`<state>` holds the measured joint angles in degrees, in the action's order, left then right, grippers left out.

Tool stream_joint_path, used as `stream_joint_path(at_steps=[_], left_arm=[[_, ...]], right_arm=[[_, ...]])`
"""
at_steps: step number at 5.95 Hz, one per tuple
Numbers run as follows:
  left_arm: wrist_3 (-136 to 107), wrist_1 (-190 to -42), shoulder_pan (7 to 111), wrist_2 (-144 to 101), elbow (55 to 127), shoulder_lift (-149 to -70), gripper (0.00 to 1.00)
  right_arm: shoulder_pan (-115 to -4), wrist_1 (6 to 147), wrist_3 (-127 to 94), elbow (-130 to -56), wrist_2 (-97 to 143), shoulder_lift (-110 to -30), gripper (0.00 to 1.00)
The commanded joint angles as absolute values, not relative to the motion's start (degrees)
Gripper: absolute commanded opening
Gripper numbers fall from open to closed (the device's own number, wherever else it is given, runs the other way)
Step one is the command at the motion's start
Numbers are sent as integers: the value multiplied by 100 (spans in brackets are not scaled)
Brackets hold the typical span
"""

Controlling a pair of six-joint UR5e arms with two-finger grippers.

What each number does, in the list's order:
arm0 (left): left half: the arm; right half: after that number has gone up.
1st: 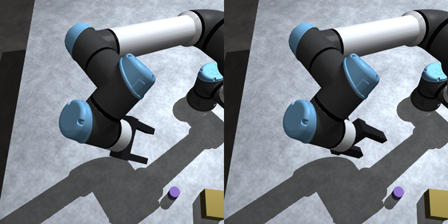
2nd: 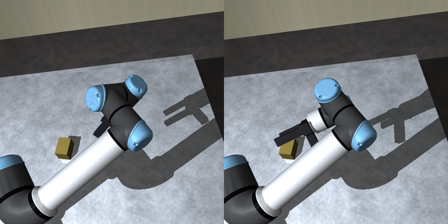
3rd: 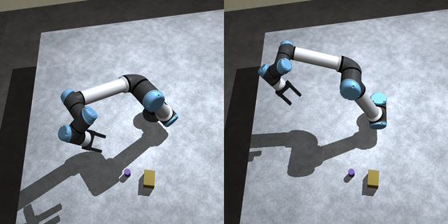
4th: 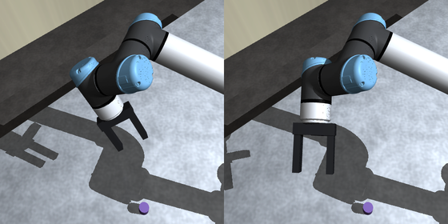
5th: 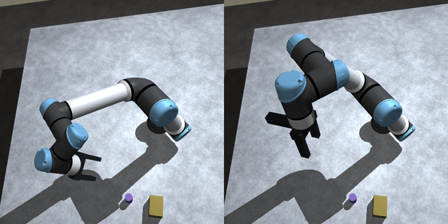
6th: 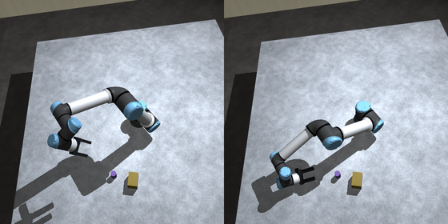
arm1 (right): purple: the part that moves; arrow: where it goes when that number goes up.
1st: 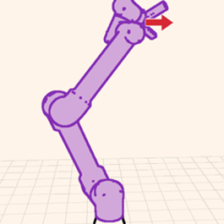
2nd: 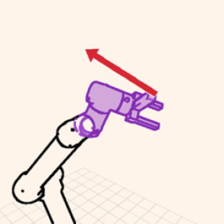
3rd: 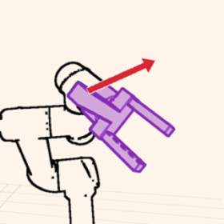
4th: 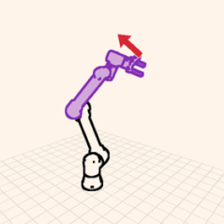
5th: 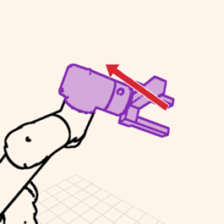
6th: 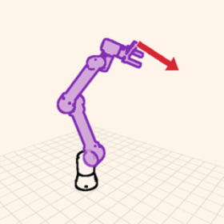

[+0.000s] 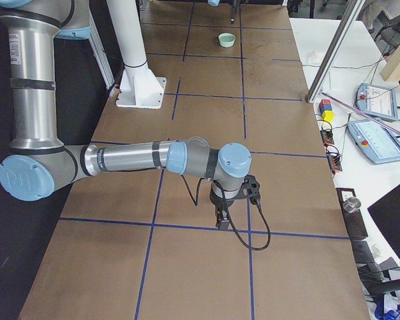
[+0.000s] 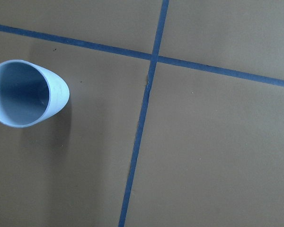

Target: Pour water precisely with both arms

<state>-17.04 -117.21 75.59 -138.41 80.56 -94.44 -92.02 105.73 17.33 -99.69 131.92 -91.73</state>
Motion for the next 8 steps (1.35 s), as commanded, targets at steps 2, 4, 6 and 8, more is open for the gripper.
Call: stream_joint_path(at_steps=[2, 4, 6, 8], left_arm=[[82, -9571, 8602, -13816, 8487, -9466, 100], [613, -7804, 8796, -12985, 9575, -9483, 100], [729, -7883, 8824, -12946, 9432, -9204, 100], [686, -8147, 8824, -12946, 9439, -9035, 100]], right_arm=[[-9202, 10565, 1766, -9844, 13184, -9167, 100], [-9202, 10573, 1767, -9835, 13175, -9176, 100], [-9202, 10573, 1749, -9835, 13175, -9185, 100], [-9202, 10573, 1732, -9835, 13175, -9193, 100]])
